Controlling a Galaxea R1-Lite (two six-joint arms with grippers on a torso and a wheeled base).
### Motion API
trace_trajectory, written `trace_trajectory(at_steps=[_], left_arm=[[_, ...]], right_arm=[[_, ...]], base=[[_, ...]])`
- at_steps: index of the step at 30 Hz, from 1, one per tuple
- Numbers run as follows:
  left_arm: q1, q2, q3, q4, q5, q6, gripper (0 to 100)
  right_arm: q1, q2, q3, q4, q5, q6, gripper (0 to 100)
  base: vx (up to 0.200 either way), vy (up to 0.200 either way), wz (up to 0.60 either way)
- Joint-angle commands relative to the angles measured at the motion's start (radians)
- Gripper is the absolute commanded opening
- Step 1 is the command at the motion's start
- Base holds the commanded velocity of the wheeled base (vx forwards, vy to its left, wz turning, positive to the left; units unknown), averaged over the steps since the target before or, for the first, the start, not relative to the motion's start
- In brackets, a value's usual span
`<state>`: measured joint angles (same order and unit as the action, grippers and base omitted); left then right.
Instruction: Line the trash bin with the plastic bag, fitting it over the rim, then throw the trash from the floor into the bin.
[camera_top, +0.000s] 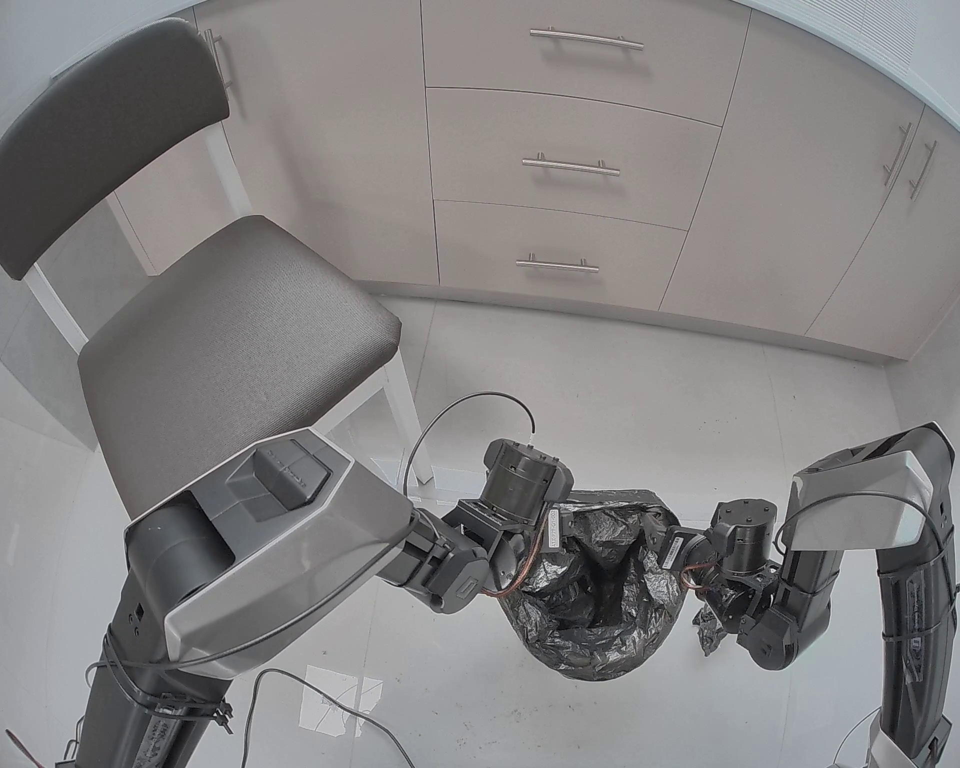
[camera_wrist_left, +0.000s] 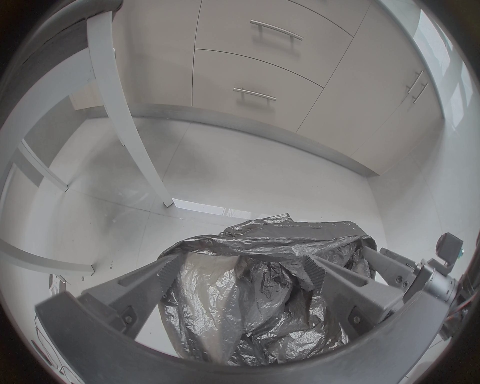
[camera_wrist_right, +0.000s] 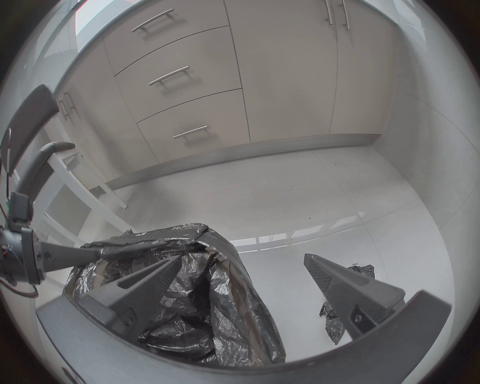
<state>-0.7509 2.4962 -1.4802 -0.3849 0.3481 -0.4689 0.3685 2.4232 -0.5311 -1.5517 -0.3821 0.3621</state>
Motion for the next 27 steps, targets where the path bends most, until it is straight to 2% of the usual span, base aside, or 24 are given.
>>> trace_trajectory(at_steps=[1, 4, 9, 11, 12, 14, 20, 24, 27], left_arm=[[-0.005, -0.003, 0.001, -0.002, 0.000, -0.007, 100], [-0.007, -0.005, 0.003, -0.002, 0.000, -0.011, 100], [-0.008, -0.016, 0.001, 0.003, 0.000, -0.011, 100], [-0.010, -0.022, 0.006, 0.000, 0.000, -0.013, 100], [-0.010, -0.022, 0.008, 0.000, 0.000, -0.013, 100], [-0.010, -0.022, 0.008, -0.002, 0.000, -0.014, 100], [-0.010, -0.026, 0.009, -0.002, 0.000, -0.019, 100], [-0.012, -0.033, 0.009, -0.003, 0.000, -0.020, 100], [-0.013, -0.036, 0.009, -0.003, 0.000, -0.020, 100]], right_arm=[[0.023, -0.003, 0.023, -0.019, 0.000, -0.006, 100], [0.023, -0.009, 0.025, -0.019, 0.000, -0.019, 100], [0.040, -0.004, -0.012, -0.019, 0.000, -0.094, 100], [0.055, -0.004, -0.033, -0.018, -0.006, -0.157, 100], [0.055, -0.006, -0.033, -0.019, -0.006, -0.161, 100], [0.064, -0.019, -0.040, -0.019, -0.008, -0.247, 100], [0.124, -0.030, -0.058, 0.055, -0.014, -0.255, 100], [0.133, -0.018, -0.107, 0.097, -0.021, -0.262, 100], [0.128, 0.010, -0.211, 0.168, -0.055, -0.301, 100]], base=[[0.000, 0.000, 0.00], [0.000, 0.000, 0.00], [0.000, 0.000, 0.00], [0.000, 0.000, 0.00], [0.000, 0.000, 0.00], [0.000, 0.000, 0.00], [0.000, 0.000, 0.00], [0.000, 0.000, 0.00], [0.000, 0.000, 0.00]])
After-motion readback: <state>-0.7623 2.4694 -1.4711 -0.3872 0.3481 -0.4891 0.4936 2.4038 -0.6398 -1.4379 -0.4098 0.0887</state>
